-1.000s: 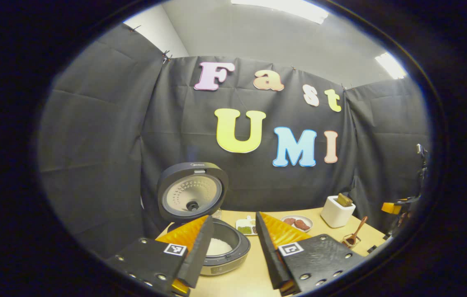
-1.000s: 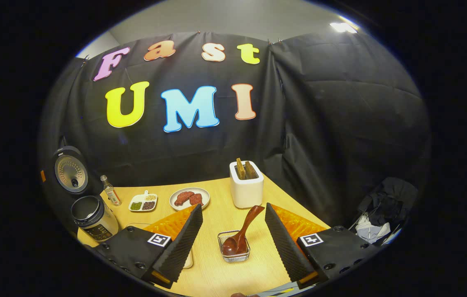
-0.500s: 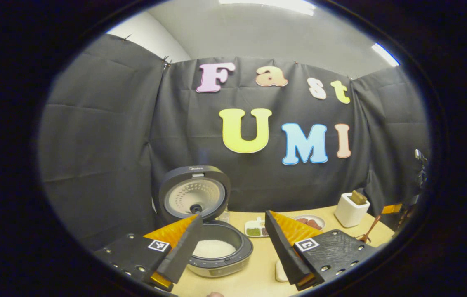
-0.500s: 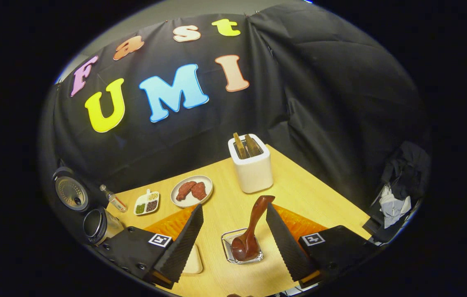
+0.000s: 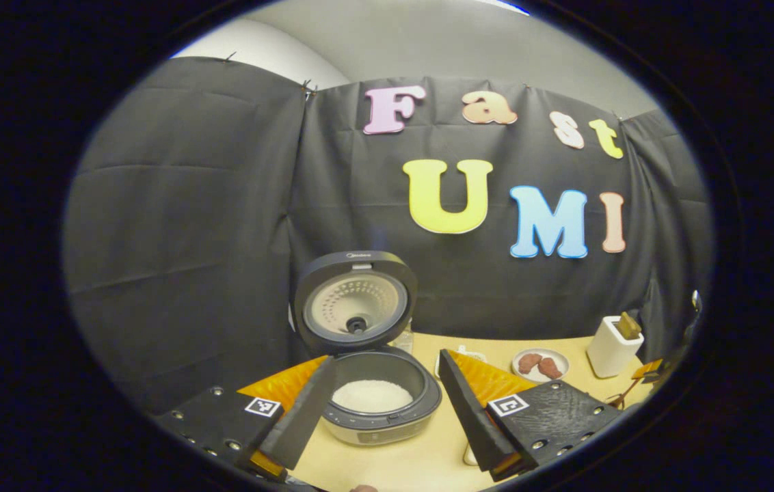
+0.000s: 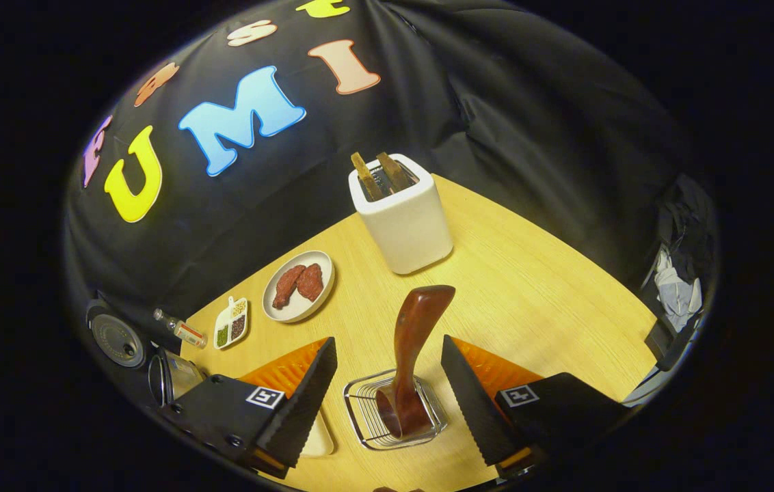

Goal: Close the left gripper, press the button to open the rice cooker; take a wooden spoon from the chopstick holder with the right hand, scoop a spoonful of rice and pour it into the rice cooker, then put the wooden spoon back into the chopstick holder.

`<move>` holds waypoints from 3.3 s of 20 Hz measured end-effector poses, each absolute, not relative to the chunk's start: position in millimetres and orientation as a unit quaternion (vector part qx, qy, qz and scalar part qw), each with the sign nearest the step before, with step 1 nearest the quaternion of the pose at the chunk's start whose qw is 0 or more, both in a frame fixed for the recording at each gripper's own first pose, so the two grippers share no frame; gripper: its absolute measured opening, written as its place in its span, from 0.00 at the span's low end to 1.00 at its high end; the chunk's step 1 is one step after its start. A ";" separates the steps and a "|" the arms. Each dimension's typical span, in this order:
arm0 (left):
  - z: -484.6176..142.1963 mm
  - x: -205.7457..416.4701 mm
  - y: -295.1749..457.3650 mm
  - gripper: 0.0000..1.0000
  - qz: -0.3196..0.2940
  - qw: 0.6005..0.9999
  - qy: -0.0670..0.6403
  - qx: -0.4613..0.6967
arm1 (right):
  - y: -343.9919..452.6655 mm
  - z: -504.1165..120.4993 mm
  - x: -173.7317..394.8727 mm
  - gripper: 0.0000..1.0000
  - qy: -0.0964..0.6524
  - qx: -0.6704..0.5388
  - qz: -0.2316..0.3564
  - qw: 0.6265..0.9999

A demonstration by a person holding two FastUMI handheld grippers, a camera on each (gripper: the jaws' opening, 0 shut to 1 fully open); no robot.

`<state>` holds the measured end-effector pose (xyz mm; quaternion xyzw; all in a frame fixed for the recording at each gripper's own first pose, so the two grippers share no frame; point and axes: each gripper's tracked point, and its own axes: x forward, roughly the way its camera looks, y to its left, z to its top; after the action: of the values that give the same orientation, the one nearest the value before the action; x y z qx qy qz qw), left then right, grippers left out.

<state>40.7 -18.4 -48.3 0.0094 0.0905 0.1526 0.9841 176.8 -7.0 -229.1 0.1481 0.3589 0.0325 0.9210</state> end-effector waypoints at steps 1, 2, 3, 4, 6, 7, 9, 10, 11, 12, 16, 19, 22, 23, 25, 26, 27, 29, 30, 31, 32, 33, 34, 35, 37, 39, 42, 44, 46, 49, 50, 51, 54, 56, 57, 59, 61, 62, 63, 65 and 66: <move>-53.2 38.4 -19.7 0.92 0.158 0.983 0.097 0.009 | -7.8 -233.3 183.4 0.99 0.362 0.148 0.034 0.920; -55.8 36.4 -21.9 0.92 0.163 0.981 0.102 0.009 | -7.3 -237.0 191.1 0.98 0.360 0.149 0.036 0.920; -56.5 33.0 -23.2 0.94 0.169 0.980 0.105 0.010 | -6.0 -240.0 200.6 0.98 0.357 0.149 0.041 0.921; -57.8 31.1 -24.8 0.92 0.175 0.979 0.107 0.012 | -1.9 -243.8 205.0 0.93 0.359 0.150 0.050 0.920; -62.1 25.3 -30.5 0.92 0.184 0.976 0.114 0.019 | 4.2 -251.4 216.1 0.95 0.367 0.153 0.064 0.915; -63.5 21.2 -34.1 0.92 0.188 0.975 0.117 0.022 | 7.5 -256.9 220.4 0.95 0.373 0.155 0.068 0.912; -66.4 18.5 -41.2 0.94 0.195 0.973 0.123 0.027 | 8.4 -262.6 229.0 0.87 0.378 0.162 0.072 0.909; -67.1 18.7 -46.3 0.94 0.198 0.972 0.125 0.028 | 9.4 -268.3 234.0 0.70 0.382 0.164 0.070 0.907; -69.1 18.0 -51.9 0.94 0.199 0.971 0.125 0.028 | 8.4 -264.2 230.3 0.52 0.388 0.167 0.070 0.904; -70.6 18.8 -58.6 0.94 0.199 0.971 0.128 0.026 | 6.5 -267.6 231.9 0.34 0.393 0.167 0.066 0.902; -77.3 25.4 -84.0 0.92 0.177 0.974 0.135 0.029 | 6.8 -262.4 224.2 0.28 0.403 0.182 0.064 0.895; -82.9 40.3 -102.1 0.92 0.146 0.979 0.139 0.031 | 4.9 -235.1 211.1 0.24 0.381 0.195 0.068 0.901; -88.3 63.0 -121.6 0.94 0.103 0.983 0.144 0.039 | 1.3 -211.4 199.9 0.24 0.363 0.208 0.065 0.906; -86.3 70.8 -128.8 0.94 0.087 0.985 0.140 0.041 | -2.2 -203.6 197.0 0.25 0.355 0.211 0.059 0.909; -82.8 80.8 -140.5 0.93 0.054 0.989 0.132 0.035 | -9.6 -186.5 190.5 0.24 0.336 0.214 0.045 0.916; -81.8 85.0 -142.9 0.94 0.041 0.990 0.129 0.033 | -12.5 -180.6 185.3 0.24 0.329 0.213 0.037 0.919; -81.7 86.1 -142.0 0.94 0.031 0.991 0.126 0.032 | -15.1 -174.1 181.3 0.24 0.323 0.213 0.029 0.922; -83.0 87.5 -135.6 0.94 0.013 0.992 0.123 0.028 | -17.6 -162.1 172.8 0.25 0.309 0.208 0.013 0.928; -83.6 87.6 -130.0 0.94 0.008 0.992 0.122 0.025 | -17.0 -156.3 168.2 0.24 0.303 0.206 0.007 0.931; -87.2 86.9 -122.8 0.94 0.003 0.992 0.123 0.021 | -16.0 -150.4 164.4 0.24 0.296 0.205 0.002 0.933; -90.2 86.6 -115.6 0.94 -0.001 0.992 0.124 0.015 | -13.1 -145.0 159.5 0.22 0.291 0.204 -0.002 0.935; -92.9 84.2 -106.7 0.94 -0.004 0.992 0.126 0.007 | -9.5 -138.2 155.1 0.24 0.285 0.203 -0.006 0.937; -95.4 84.6 -97.6 0.94 -0.006 0.992 0.127 0.000 | -5.9 -131.6 150.9 0.25 0.279 0.201 -0.008 0.939; -99.1 84.8 -87.3 0.94 -0.007 0.992 0.128 -0.008 | -1.0 -124.3 147.2 0.24 0.272 0.198 -0.008 0.942; -103.6 83.7 -70.7 0.94 -0.010 0.992 0.127 -0.018 | 12.2 -111.2 139.8 0.24 0.263 0.186 -0.003 0.947; -105.8 83.8 -54.6 0.93 -0.009 0.992 0.124 -0.026 | 29.8 -101.3 137.0 0.24 0.254 0.172 0.006 0.952; -109.9 82.3 -33.9 0.94 -0.005 0.992 0.119 -0.033 | 65.3 -93.3 136.6 0.24 0.250 0.166 0.028 0.954; -112.3 79.6 -19.5 0.94 0.005 0.992 0.118 -0.037 | 93.3 -89.8 139.8 0.24 0.249 0.174 0.048 0.951; -112.3 75.2 -8.1 0.94 0.013 0.992 0.117 -0.045 | 120.1 -91.3 142.1 0.25 0.250 0.174 0.068 0.950; -116.7 66.0 5.5 0.94 0.018 0.992 0.121 -0.036 | 154.5 -99.6 139.3 0.24 0.265 0.166 0.099 0.945; -117.0 64.0 10.1 0.94 0.021 0.992 0.121 -0.032 | 163.3 -105.6 139.3 0.25 0.270 0.160 0.106 0.944; -118.4 60.8 13.6 0.94 0.022 0.992 0.122 -0.032 | 171.4 -113.8 140.0 0.24 0.275 0.153 0.113 0.943; -121.5 57.6 22.3 0.94 0.029 0.991 0.126 -0.035 | 196.7 -143.2 138.9 0.24 0.294 0.135 0.134 0.937; -122.6 54.4 26.2 0.94 0.029 0.991 0.129 -0.034 | 209.7 -160.5 140.4 0.24 0.299 0.125 0.148 0.934; -124.3 51.7 29.6 0.94 0.031 0.990 0.133 -0.032 | 213.9 -172.5 142.6 0.24 0.300 0.114 0.150 0.935; -127.4 47.5 35.7 0.96 0.034 0.989 0.143 -0.024 | 218.4 -198.2 144.2 0.22 0.308 0.087 0.147 0.936; -130.8 42.4 42.7 0.94 0.037 0.988 0.150 -0.009 | 224.3 -218.4 143.6 0.24 0.318 0.071 0.146 0.934; -131.2 40.3 46.6 0.94 0.039 0.988 0.151 -0.001 | 227.0 -227.3 143.2 0.24 0.321 0.064 0.146 0.934; -132.8 39.2 49.0 0.92 0.040 0.987 0.154 0.004 | 229.0 -236.3 141.7 0.24 0.324 0.055 0.146 0.933; -135.9 37.3 52.1 0.94 0.041 0.986 0.159 0.000 | 233.3 -254.4 137.4 0.24 0.336 0.037 0.148 0.929; -135.8 36.9 53.6 0.94 0.041 0.986 0.159 -0.006 | 236.4 -259.3 133.8 0.24 0.342 0.034 0.150 0.927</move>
<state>36.9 53.6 -135.8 -0.0059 0.1592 0.0413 0.9864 133.8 236.4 -259.3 0.0341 0.3419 0.1499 0.9271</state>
